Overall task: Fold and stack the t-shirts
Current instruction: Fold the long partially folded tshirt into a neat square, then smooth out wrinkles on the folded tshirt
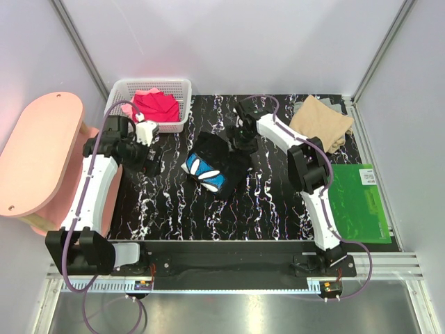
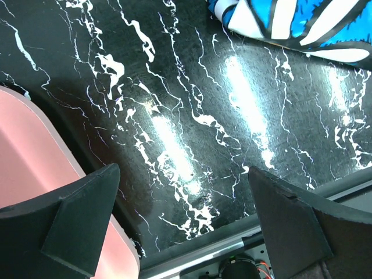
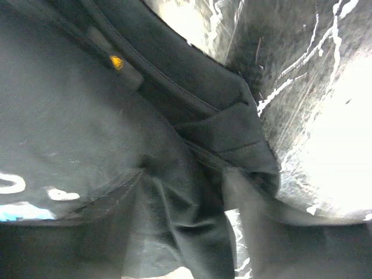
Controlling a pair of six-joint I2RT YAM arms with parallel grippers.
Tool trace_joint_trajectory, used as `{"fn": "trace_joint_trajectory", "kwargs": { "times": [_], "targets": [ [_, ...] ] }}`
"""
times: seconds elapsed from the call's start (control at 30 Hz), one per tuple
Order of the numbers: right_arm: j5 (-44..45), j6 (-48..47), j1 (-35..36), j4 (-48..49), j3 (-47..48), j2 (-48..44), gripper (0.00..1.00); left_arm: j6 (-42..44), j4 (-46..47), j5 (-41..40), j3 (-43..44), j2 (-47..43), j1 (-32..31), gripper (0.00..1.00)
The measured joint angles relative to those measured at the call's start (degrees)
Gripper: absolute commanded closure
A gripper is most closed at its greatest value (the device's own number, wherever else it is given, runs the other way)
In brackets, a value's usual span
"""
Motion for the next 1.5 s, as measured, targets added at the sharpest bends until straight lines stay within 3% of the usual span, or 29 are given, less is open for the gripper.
{"fn": "trace_joint_trajectory", "kwargs": {
  "times": [0.23, 0.4, 0.57, 0.67, 0.83, 1.07, 1.23, 1.5],
  "targets": [
    [5.9, -1.2, 0.37, -0.66, 1.84, -0.96, 0.0, 0.9, -0.83, 0.7, -1.64, -0.59, 0.0, 0.01],
    [6.67, -0.09, 0.37, -0.94, 1.81, -7.85, 0.0, 0.9, -1.22, 0.63, -1.77, -0.79, 0.0, 0.01],
    [-1.75, 4.59, 0.35, 7.32, -4.79, -21.79, 0.0, 0.85, -1.16, 0.46, -1.77, -1.36, 0.0, 0.01],
    [-13.66, 10.34, 0.55, 16.24, -10.64, -26.82, 0.0, 0.59, -0.92, 0.48, -1.77, -1.62, 0.17, 0.01],
    [-26.08, 16.35, 2.16, 25.79, -12.55, -17.11, 0.0, -0.24, 0.17, 0.7, -1.77, -1.57, 2.34, 0.01],
    [-33.51, 21.07, 3.28, 27.52, -13.62, -0.9, 0.01, -0.59, 0.52, 0.98, -1.77, -1.57, 3.37, 0.01],
    [-36.02, 21.97, 2.95, 27.93, -12.68, 0.44, 0.0, -0.57, 0.52, 1.38, -1.77, -1.6, 3.37, 0.01],
    [-32.46, 17.59, 5.29, 22.16, -8.92, -0.98, 0.0, -0.63, 0.52, 1.95, -1.77, -1.57, 3.37, 0.01]
  ]
}}
